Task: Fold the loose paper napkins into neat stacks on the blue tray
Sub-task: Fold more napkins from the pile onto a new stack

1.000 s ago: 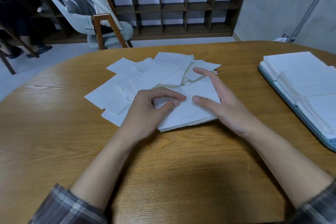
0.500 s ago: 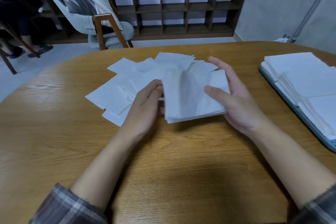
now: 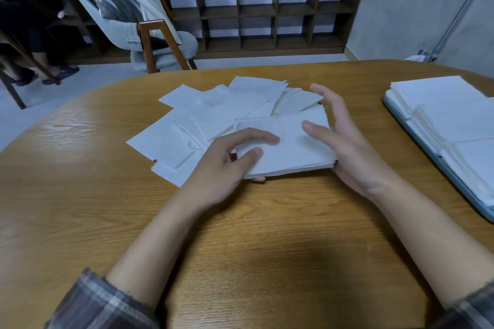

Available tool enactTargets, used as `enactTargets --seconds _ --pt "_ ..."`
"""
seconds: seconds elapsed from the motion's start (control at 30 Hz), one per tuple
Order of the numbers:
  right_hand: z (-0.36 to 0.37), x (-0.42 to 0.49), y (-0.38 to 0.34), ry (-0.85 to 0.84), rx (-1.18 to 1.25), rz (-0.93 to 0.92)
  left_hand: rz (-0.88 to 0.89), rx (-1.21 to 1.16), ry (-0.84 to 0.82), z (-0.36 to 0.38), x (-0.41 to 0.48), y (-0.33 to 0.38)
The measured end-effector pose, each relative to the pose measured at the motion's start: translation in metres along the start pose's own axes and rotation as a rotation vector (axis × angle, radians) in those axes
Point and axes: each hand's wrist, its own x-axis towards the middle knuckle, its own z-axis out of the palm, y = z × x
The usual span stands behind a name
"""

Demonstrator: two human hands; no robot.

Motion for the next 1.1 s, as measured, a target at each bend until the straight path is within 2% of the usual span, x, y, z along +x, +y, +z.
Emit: enactTargets --seconds 0.07,0.17,0.23,0.33,0.4,0.5,0.57,0.63,0.7,0.77,0.87,1.1 --pt "-0.004 -0.003 -0.006 -0.138 0.138 0.052 -0.038 -0.018 0.042 0.000 0.000 -0.001" --pt "-0.008 -0.003 -0.006 -0.224 0.125 0.091 -0.036 -0.028 0.058 -0.002 0.000 -0.002" --pt "-0.008 -0.002 -0.003 -0.175 0.021 0.093 -0.028 -0.027 0.040 -0.002 0.001 -0.002" --pt "-0.005 0.000 0.004 -0.090 -0.252 -0.015 -0.007 -0.036 0.003 -0.004 0.001 -0.003" --pt "-0.005 0.001 0.006 -0.052 -0.313 -0.089 0.031 -0.037 -0.006 -0.004 0.001 -0.003" --pt "-0.009 0.002 0.007 0.012 -0.340 -0.147 0.076 -0.002 0.134 -0.004 0.003 -0.003" --pt "-0.011 0.003 0.010 0.024 -0.383 -0.154 0.094 0.076 0.296 -0.009 0.005 -0.010" --pt "-0.011 0.003 0.013 0.014 -0.433 -0.139 0.129 0.290 0.403 -0.016 0.008 -0.020" --pt "-0.011 0.004 0.017 0.010 -0.464 -0.124 0.147 0.513 0.450 -0.023 0.011 -0.029" --pt "-0.010 0.005 0.018 0.020 -0.481 -0.112 0.129 0.630 0.443 -0.028 0.014 -0.035" --pt "-0.010 0.004 0.019 0.034 -0.482 -0.110 0.046 0.698 0.402 -0.030 0.017 -0.043" --pt "-0.008 0.002 0.018 0.034 -0.469 -0.136 0.043 0.743 0.462 -0.035 0.025 -0.048"
